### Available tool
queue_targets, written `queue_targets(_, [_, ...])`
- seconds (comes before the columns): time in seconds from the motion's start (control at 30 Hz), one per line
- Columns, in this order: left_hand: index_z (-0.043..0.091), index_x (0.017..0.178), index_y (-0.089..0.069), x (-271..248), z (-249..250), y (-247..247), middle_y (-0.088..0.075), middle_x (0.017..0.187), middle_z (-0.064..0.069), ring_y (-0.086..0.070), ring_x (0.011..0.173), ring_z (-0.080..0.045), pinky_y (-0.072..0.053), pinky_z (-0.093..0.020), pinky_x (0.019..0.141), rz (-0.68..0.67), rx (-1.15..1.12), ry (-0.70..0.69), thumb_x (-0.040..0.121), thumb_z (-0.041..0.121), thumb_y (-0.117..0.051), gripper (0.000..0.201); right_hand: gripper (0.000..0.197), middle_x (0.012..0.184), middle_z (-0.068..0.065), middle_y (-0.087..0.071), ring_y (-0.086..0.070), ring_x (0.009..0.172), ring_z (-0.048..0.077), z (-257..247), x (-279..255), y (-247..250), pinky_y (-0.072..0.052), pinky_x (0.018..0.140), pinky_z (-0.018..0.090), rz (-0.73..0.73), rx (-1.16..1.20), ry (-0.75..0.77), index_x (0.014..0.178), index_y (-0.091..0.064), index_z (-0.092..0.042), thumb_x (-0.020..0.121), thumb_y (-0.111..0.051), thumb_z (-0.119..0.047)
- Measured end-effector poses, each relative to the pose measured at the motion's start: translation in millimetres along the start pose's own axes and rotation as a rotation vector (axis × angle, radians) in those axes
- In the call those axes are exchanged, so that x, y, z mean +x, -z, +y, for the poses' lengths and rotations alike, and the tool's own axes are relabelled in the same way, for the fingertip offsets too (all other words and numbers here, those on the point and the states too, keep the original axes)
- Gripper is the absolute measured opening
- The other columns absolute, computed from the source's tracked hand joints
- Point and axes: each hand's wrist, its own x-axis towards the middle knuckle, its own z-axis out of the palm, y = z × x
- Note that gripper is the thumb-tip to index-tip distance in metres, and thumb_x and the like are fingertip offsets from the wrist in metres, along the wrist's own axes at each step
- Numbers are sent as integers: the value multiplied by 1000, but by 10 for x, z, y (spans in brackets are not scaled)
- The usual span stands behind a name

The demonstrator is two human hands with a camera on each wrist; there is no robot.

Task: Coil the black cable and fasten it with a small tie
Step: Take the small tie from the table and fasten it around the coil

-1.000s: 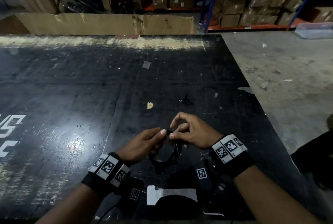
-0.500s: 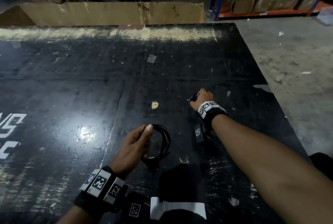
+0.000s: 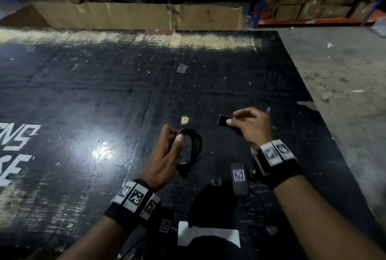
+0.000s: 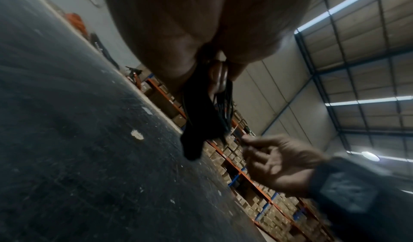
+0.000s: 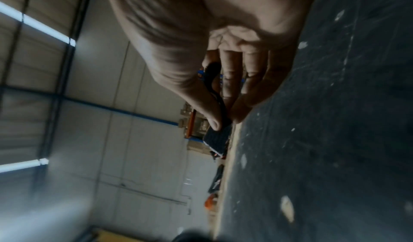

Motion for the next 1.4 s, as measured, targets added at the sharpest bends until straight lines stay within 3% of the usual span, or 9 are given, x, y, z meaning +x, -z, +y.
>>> queue_targets(0.07, [21,104,-44,10,16,-48,-52,67,16,-47,59,-10,-44,-44,56,68,72,-58,106,43,-43,23,21,73,8,-73,-67,60,15,-109,-402,21,-55,57,24,-26,131,-23,81,-73,-6,67,-86,2])
queue_targets(0.17, [25,109,-39,1,95,-182,-61,79,17,-56,63,2,-51,-36,62,124,148,-140,106,41,-41,17,18,69,10,-73,-67,56,17,-152,-828,-46,-54,53,25,-80,211,-81,77,-73,-5,68,-85,4])
queue_targets(0.4, [23,112,-35,-83,325,-314,-66,84,-3,-64,65,-13,-53,-38,55,19,241,-364,107,24,-48,14,19,66,10,-71,-70,64,19,-112,-1161,-291,-57,59,26,-48,331,-203,66,-68,-7,77,-78,6])
queue_targets(0.57, [24,108,-44,-208,347,-289,-68,88,8,-67,76,-1,-51,-20,61,-23,295,-461,104,14,-57,17,14,62,6,-70,-66,51,10,-183,-1246,-321,-51,46,18,2,531,-337,78,-71,-6,85,-68,5])
queue_targets(0.67, [27,107,-44,-256,390,-278,-63,84,19,-64,74,4,-43,-8,64,-8,261,-463,104,10,-56,21,13,72,9,-69,-66,59,15,-155,-1298,-348,-54,53,22,-47,700,-430,87,-66,-7,90,-60,4])
queue_targets(0.8, [24,108,-43,-299,377,-271,-63,80,18,-62,67,1,-43,-12,60,3,232,-455,104,14,-55,16,18,84,12,-72,-73,69,19,-100,-1304,-324,-58,69,29,-115,905,-516,94,-61,-12,86,-64,4])
queue_targets(1.0, [8,131,-29,-330,406,-291,-76,105,-6,-76,88,-18,-61,-30,75,-11,47,-384,105,11,-53,35,21,86,5,-66,-64,75,17,-90,-1363,-348,-46,71,30,-171,866,-489,103,-58,-18,86,-61,-5])
queue_targets(1.23, [13,118,-59,-324,424,-295,-71,84,2,-67,72,-11,-50,-21,62,20,163,-350,106,22,-52,17,18,91,8,-70,-67,79,20,-135,-1386,-288,-50,74,30,-203,899,-451,101,-64,-13,87,-63,-2])
queue_targets(1.4, [15,135,-63,-328,447,-249,-75,100,7,-69,90,5,-46,-8,76,78,199,-357,108,18,-49,31,16,78,7,-70,-69,68,17,-215,-1442,-206,-54,60,24,-179,637,-147,80,-62,-11,84,-72,1])
